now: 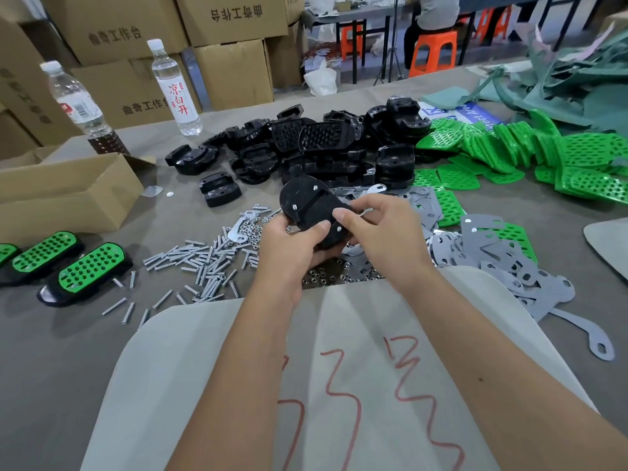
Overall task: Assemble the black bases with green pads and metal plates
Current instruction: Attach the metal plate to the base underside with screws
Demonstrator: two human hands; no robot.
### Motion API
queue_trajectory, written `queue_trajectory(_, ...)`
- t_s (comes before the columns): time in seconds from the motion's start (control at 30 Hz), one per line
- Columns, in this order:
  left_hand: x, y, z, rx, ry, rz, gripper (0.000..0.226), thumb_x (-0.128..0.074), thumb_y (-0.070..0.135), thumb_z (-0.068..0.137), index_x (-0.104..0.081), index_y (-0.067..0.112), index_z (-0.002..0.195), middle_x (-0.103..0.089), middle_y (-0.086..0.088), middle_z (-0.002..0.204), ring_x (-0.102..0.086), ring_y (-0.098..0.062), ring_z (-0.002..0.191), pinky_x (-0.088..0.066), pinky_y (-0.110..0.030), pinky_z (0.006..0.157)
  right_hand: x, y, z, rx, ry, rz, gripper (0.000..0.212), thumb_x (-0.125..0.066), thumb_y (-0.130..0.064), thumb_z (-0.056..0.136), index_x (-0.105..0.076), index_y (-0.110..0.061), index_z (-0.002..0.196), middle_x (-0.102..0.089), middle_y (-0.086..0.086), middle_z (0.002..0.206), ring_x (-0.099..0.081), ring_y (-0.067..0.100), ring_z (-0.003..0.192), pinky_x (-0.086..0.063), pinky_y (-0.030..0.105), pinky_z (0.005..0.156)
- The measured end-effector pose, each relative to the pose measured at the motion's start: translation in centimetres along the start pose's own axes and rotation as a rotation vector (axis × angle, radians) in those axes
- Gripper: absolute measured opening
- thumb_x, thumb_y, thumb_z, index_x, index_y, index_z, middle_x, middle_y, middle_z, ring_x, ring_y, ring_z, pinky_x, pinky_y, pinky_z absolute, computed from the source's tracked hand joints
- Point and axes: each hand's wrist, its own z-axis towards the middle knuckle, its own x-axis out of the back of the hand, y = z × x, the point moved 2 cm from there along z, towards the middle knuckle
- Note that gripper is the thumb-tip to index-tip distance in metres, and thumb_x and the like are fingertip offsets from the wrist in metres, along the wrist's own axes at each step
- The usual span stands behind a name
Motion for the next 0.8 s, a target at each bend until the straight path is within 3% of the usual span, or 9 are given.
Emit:
queue_trajectory(0.1,-0.1,0.0,0.0,0.005,-0.001,-0.004,0.024,-0.068,-0.006,0.094,-0.067,0.004,0.116,-0.078,-0.015,0.106,-0.078,-0.034,0.095,-0.065,-0.039,0.076,0.7,-0.2,0.1,0.017,0.043,-0.029,0.015,-0.084,-0.038,0.085,-0.081,-0.023,0.085,-0.072,-0.007,0.063,-0.06,0.001,0.054,-0.042,0.012,0.054)
queue_trajectory(0.3,-1.1,0.2,-0.4,0.044,-0.021,-0.043,0.029,-0.066,-0.005,0.096,-0.059,0.001,0.124,-0.073,-0.021,0.118,-0.077,-0.037,0.094,-0.064,-0.033,0.07,2.9,-1.3,0.3,0.03,0.087,-0.141,0.022,-0.085,-0.041,0.083,-0.076,-0.021,0.083,-0.068,-0.007,0.065,-0.055,-0.002,0.054,-0.041,0.011,0.055)
queue_trajectory(0.37,-1.9,0.2,-0.6,0.064,-0.037,-0.053,0.032,-0.065,-0.004,0.097,-0.056,0.004,0.127,-0.072,-0.021,0.118,-0.077,-0.039,0.091,-0.063,-0.03,0.065,5.4,-1.4,0.6,0.028,0.166,-0.329,0.026,-0.081,-0.045,0.087,-0.076,-0.019,0.09,-0.07,-0.006,0.073,-0.063,0.004,0.067,-0.047,0.02,0.065)
queue_trajectory(0.47,-3.3,-0.2,-0.9,0.097,-0.067,-0.061,0.037,-0.064,-0.005,0.097,-0.053,0.008,0.129,-0.074,-0.021,0.115,-0.078,-0.038,0.083,-0.062,-0.028,0.059,10.1,-0.9,1.1,-0.14,0.253,-0.756,0.051,-0.077,-0.057,0.086,-0.069,-0.015,0.116,-0.069,0.012,0.115,-0.063,0.03,0.11,-0.05,0.038,0.092)
queue_trajectory(0.5,-3.8,-0.3,-1.0,0.1,-0.073,-0.061,0.038,-0.064,-0.006,0.096,-0.053,0.01,0.129,-0.074,-0.02,0.113,-0.078,-0.037,0.08,-0.061,-0.027,0.057,11.5,-0.6,1.0,-0.233,0.252,-0.847,0.066,-0.077,-0.063,0.082,-0.063,-0.013,0.122,-0.063,0.017,0.124,-0.059,0.036,0.117,-0.048,0.042,0.095)
queue_trajectory(0.57,-4.8,-0.4,-1.0,0.099,-0.086,-0.072,0.039,-0.062,-0.008,0.096,-0.053,0.012,0.128,-0.074,-0.016,0.109,-0.078,-0.037,0.08,-0.059,-0.026,0.054,12.9,-0.3,0.6,-0.384,0.189,-0.921,0.084,-0.08,-0.072,0.073,-0.055,-0.01,0.125,-0.06,0.019,0.126,-0.059,0.039,0.115,-0.047,0.042,0.085)
queue_trajectory(0.63,-5.8,-0.5,-0.8,0.107,-0.095,-0.094,0.036,-0.059,-0.006,0.098,-0.054,0.013,0.128,-0.075,-0.016,0.109,-0.078,-0.037,0.081,-0.059,-0.027,0.054,12.9,0.2,0.4,-0.408,0.091,-0.937,0.071,-0.083,-0.068,0.071,-0.057,-0.012,0.105,-0.067,0.014,0.11,-0.06,0.033,0.096,-0.041,0.036,0.071)
queue_trajectory(0.7,-6.6,-0.4,-0.7,0.126,-0.092,-0.107,0.026,-0.055,0.004,0.104,-0.054,0.013,0.129,-0.075,-0.018,0.112,-0.078,-0.037,0.076,-0.059,-0.028,0.052,12.6,0.4,0.4,-0.354,0.069,-0.915,0.054,-0.086,-0.057,0.074,-0.056,-0.013,0.084,-0.068,0.014,0.093,-0.056,0.031,0.083,-0.038,0.032,0.067)
queue_trajectory(0.8,-6.9,-0.6,-0.5,0.146,-0.08,-0.093,0.02,-0.05,0.014,0.109,-0.054,0.012,0.128,-0.074,-0.02,0.113,-0.077,-0.036,0.069,-0.057,-0.027,0.049,12.5,-0.1,1.0,-0.244,0.112,-0.885,0.024,-0.077,-0.027,0.085,-0.068,-0.005,0.089,-0.067,0.017,0.089,-0.063,0.035,0.086,-0.045,0.034,0.067)
